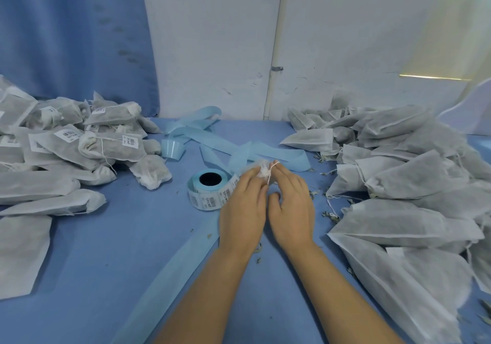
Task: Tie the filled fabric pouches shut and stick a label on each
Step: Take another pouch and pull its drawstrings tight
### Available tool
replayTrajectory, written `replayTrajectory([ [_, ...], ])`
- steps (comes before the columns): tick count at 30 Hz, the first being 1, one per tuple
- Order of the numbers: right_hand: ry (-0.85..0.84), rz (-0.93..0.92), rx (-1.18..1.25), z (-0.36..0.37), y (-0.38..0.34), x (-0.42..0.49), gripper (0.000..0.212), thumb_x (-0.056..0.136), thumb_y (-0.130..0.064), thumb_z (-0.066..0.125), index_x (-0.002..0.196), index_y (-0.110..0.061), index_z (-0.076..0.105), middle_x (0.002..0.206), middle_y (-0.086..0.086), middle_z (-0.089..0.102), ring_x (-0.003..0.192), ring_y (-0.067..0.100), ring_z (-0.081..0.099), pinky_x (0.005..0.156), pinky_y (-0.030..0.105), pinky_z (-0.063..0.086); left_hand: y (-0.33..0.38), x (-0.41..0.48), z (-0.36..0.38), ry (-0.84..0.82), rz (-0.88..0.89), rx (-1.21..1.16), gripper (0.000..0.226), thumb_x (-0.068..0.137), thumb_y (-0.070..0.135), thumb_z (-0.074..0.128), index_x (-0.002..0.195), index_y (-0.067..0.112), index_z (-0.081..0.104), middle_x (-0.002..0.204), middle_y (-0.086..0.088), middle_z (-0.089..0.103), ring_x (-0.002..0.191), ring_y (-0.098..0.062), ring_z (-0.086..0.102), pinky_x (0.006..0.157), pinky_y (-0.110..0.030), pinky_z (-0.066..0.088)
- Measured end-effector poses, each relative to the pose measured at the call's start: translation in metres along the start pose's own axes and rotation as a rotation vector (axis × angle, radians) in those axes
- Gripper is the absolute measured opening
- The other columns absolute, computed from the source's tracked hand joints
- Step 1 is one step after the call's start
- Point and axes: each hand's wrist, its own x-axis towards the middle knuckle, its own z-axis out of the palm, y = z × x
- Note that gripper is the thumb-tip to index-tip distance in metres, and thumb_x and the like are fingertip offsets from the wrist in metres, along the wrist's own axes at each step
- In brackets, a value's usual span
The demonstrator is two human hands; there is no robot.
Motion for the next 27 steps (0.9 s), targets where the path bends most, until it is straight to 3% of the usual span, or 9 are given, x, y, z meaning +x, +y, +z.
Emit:
replayTrajectory([
  [3, 0.004, 0.018, 0.049, 0.001, 0.000, 0.000, 0.054, 0.085, 0.004, 0.051, 0.136, -0.014, 0.053, 0.141, -0.005, 0.052, 0.125, 0.011, 0.043, 0.091, -0.006, 0.017, 0.002, -0.001, 0.000, -0.012, -0.012, 0.058, 0.021, 0.100, 0.022, 0.046, 0.105, 0.013, 0.063, 0.123, 0.009, 0.053, 0.094, -0.008, 0.057, 0.071, -0.032, 0.048],
  [5, -0.009, 0.025, 0.056, 0.002, 0.001, 0.000, 0.054, 0.085, 0.003, 0.051, 0.136, -0.015, 0.054, 0.140, -0.007, 0.052, 0.125, 0.010, 0.042, 0.089, -0.007, 0.016, 0.001, 0.000, 0.000, -0.004, -0.016, 0.062, 0.020, 0.100, 0.022, 0.045, 0.106, 0.014, 0.062, 0.129, 0.012, 0.050, 0.097, -0.009, 0.058, 0.070, -0.032, 0.049],
  [8, -0.019, 0.028, 0.061, 0.003, 0.003, 0.000, 0.052, 0.086, 0.003, 0.050, 0.134, -0.017, 0.056, 0.137, -0.009, 0.055, 0.123, 0.011, 0.044, 0.088, -0.006, 0.019, 0.002, 0.000, 0.001, -0.022, 0.024, -0.072, 0.020, 0.099, 0.015, 0.045, 0.108, 0.014, 0.063, 0.144, 0.019, 0.040, 0.114, 0.004, 0.051, 0.084, -0.020, 0.046],
  [11, -0.014, 0.028, 0.093, 0.003, 0.003, 0.000, 0.052, 0.086, 0.004, 0.049, 0.132, -0.019, 0.058, 0.132, -0.011, 0.057, 0.118, 0.007, 0.044, 0.086, -0.005, 0.023, 0.003, 0.000, 0.002, -0.049, 0.040, -0.226, 0.021, 0.097, 0.003, 0.044, 0.105, 0.009, 0.063, 0.136, 0.014, 0.049, 0.120, 0.010, 0.043, 0.096, -0.005, 0.032],
  [15, -0.052, 0.113, 0.361, 0.000, 0.000, 0.001, 0.050, 0.087, 0.004, 0.051, 0.122, -0.029, 0.063, 0.119, -0.027, 0.057, 0.112, 0.000, 0.046, 0.087, -0.002, 0.029, 0.000, 0.001, 0.006, -0.028, -0.024, -0.255, 0.021, 0.097, 0.004, 0.044, 0.093, 0.019, 0.058, 0.105, 0.015, 0.056, 0.097, 0.011, 0.049, 0.086, -0.013, 0.040],
  [18, -0.155, 0.337, 0.883, -0.003, 0.000, 0.006, 0.042, 0.088, 0.008, 0.049, 0.107, -0.021, 0.072, 0.109, -0.009, 0.071, 0.105, 0.006, 0.064, 0.078, 0.009, 0.047, -0.004, 0.000, 0.007, -0.025, -0.139, -0.296, 0.020, 0.098, 0.011, 0.045, 0.086, 0.025, 0.053, 0.089, 0.009, 0.060, 0.084, -0.006, 0.057, 0.078, -0.031, 0.048],
  [20, -0.173, 0.430, 1.050, -0.005, 0.004, 0.007, 0.036, 0.088, 0.008, 0.045, 0.103, -0.010, 0.073, 0.104, 0.002, 0.074, 0.097, 0.011, 0.069, 0.073, 0.015, 0.051, -0.004, 0.001, 0.006, -0.022, -0.233, -0.356, 0.018, 0.100, 0.019, 0.044, 0.086, 0.029, 0.051, 0.085, 0.004, 0.064, 0.078, -0.011, 0.062, 0.073, -0.036, 0.052],
  [24, -0.217, 0.351, 0.980, -0.008, 0.007, 0.008, 0.033, 0.090, 0.000, 0.042, 0.098, -0.005, 0.074, 0.098, -0.005, 0.075, 0.091, 0.000, 0.067, 0.070, 0.005, 0.045, -0.002, 0.004, 0.003, 0.068, -0.331, -0.415, 0.019, 0.102, 0.024, 0.037, 0.086, 0.030, 0.043, 0.084, 0.009, 0.063, 0.051, -0.003, 0.058, 0.055, -0.013, 0.043],
  [27, -0.262, 0.351, 0.994, -0.008, 0.010, 0.009, 0.033, 0.090, -0.004, 0.042, 0.089, -0.009, 0.075, 0.098, -0.003, 0.075, 0.092, 0.001, 0.066, 0.070, 0.005, 0.044, -0.002, 0.006, 0.001, 0.121, -0.362, -0.438, 0.021, 0.103, 0.024, 0.035, 0.084, 0.030, 0.040, 0.082, 0.010, 0.062, 0.044, -0.004, 0.053, 0.050, -0.009, 0.040],
])
